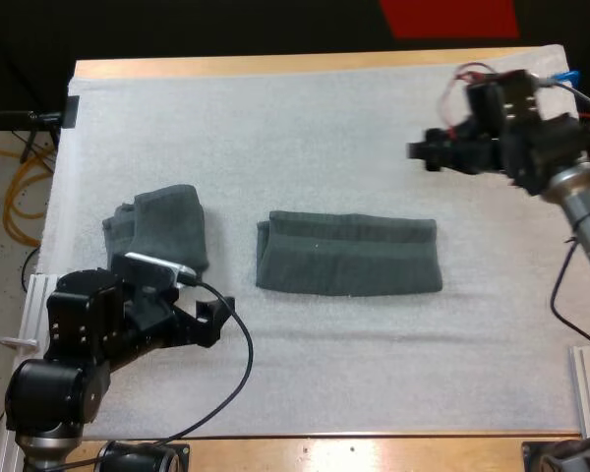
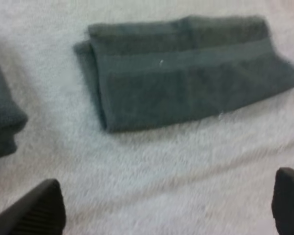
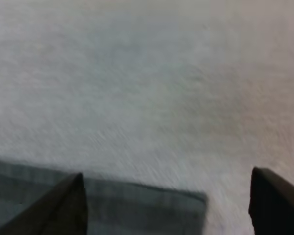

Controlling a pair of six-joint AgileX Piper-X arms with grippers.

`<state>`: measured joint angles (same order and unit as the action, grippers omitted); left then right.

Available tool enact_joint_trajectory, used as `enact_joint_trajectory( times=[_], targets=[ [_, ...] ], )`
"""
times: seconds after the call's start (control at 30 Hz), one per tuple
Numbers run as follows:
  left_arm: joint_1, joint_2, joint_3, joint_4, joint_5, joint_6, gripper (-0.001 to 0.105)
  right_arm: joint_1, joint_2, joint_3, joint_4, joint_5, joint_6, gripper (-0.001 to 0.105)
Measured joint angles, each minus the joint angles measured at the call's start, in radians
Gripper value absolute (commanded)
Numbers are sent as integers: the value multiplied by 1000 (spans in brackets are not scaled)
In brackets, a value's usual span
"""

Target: Pick towel from pile fold and stack

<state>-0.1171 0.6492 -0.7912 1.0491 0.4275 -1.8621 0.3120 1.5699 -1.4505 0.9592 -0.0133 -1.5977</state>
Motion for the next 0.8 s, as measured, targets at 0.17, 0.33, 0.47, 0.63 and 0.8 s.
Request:
enact_joint_trajectory(
  times=[0.17, 0.33, 0.47, 0.63, 0.8],
  targets=[
    [0, 0, 0, -60, 37, -67, 82, -110, -1, 137, 4, -150, 0, 66],
    [0, 0, 0, -72, 56, -83, 82, -135, 2, 321, -60, -278, -3, 66],
    [0, 0, 0, -72, 75, -90, 82, -135, 2, 448, -165, -357, 11, 66],
    [0, 0, 0, -72, 99, -104, 82, -135, 26, 527, -272, -431, 63, 66],
    [0, 0, 0, -69, 116, -105, 82, -135, 102, 530, -338, -472, 101, 66]
  ],
)
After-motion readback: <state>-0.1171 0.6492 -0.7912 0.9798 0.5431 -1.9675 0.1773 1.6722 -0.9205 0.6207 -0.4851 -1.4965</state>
